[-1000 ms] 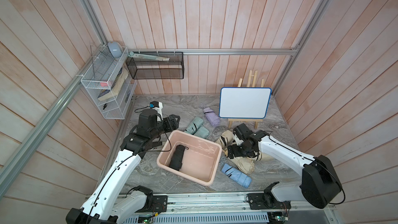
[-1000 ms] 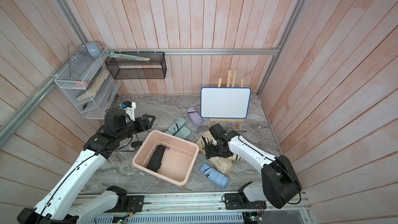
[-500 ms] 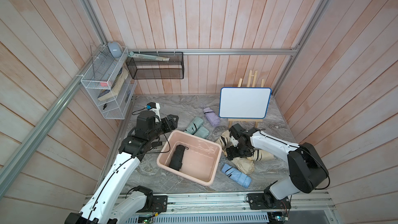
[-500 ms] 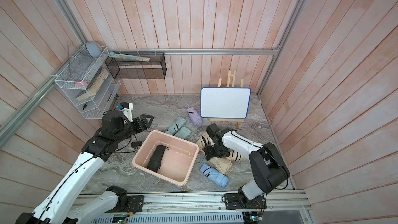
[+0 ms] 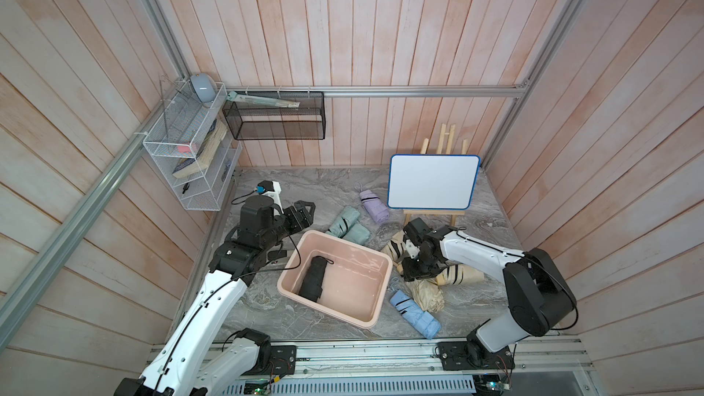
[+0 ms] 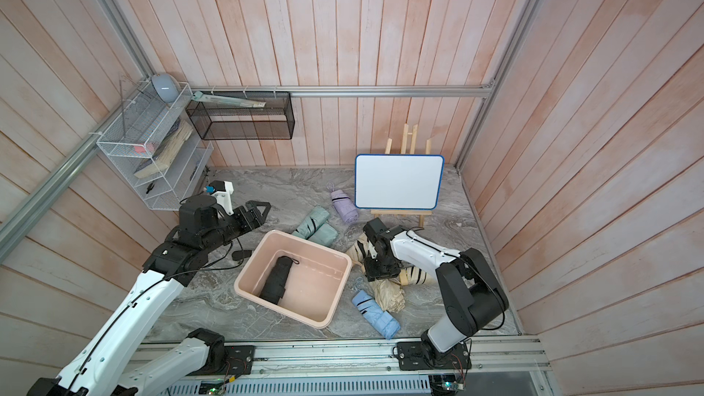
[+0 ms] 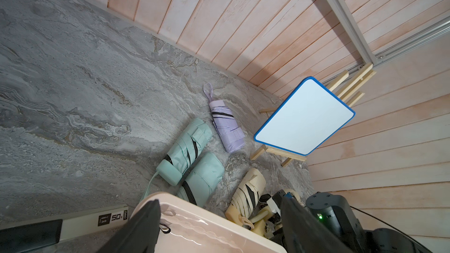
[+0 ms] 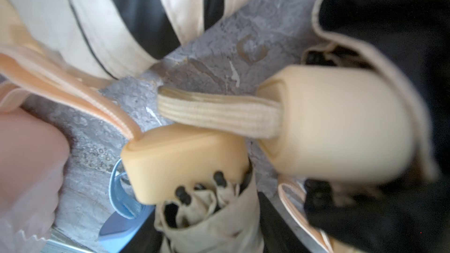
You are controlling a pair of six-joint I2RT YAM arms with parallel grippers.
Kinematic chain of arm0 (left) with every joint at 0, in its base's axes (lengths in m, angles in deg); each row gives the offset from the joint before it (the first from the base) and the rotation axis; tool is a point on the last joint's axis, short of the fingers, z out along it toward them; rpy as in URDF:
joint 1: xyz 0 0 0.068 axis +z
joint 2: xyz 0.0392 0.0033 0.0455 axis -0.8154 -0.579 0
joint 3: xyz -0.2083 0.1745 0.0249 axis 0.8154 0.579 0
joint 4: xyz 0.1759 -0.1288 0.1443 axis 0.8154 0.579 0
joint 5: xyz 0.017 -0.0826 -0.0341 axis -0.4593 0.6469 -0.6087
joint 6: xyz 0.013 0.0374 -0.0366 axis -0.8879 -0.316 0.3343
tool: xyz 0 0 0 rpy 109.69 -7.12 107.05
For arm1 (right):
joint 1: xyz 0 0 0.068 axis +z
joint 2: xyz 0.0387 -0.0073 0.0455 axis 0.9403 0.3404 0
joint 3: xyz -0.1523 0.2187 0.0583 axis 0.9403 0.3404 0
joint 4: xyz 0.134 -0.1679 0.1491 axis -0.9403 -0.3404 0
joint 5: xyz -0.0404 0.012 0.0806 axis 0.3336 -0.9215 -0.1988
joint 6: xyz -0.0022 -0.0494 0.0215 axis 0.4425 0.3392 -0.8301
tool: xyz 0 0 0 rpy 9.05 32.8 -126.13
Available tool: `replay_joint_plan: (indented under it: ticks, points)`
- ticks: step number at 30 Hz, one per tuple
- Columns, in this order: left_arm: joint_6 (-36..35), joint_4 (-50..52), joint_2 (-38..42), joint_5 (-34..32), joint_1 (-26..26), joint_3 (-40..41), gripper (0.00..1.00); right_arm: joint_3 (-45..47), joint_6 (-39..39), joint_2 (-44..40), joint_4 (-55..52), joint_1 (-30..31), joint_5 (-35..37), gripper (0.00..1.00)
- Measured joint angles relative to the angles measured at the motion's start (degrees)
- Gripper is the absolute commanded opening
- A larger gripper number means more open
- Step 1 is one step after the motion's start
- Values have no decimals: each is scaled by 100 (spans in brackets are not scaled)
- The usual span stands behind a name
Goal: Put the umbrella into the storage box
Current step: Pick up the umbrella from the center of the board.
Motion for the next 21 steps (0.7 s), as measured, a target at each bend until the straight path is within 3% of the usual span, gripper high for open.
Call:
replay_joint_plan:
  ticks: [13,18,21]
  points:
    - [42,-435,-94,278,-2,-7,80,-13,-763,-1836,-363,0,105,20]
    - [-570,793,-909,52,4,-769,81,-284,-1287,-2258,-776,0,166,20]
    - [-1045,1447,-1412,-85,35,-1211,87,-584,-1613,-2474,-953,0,177,19]
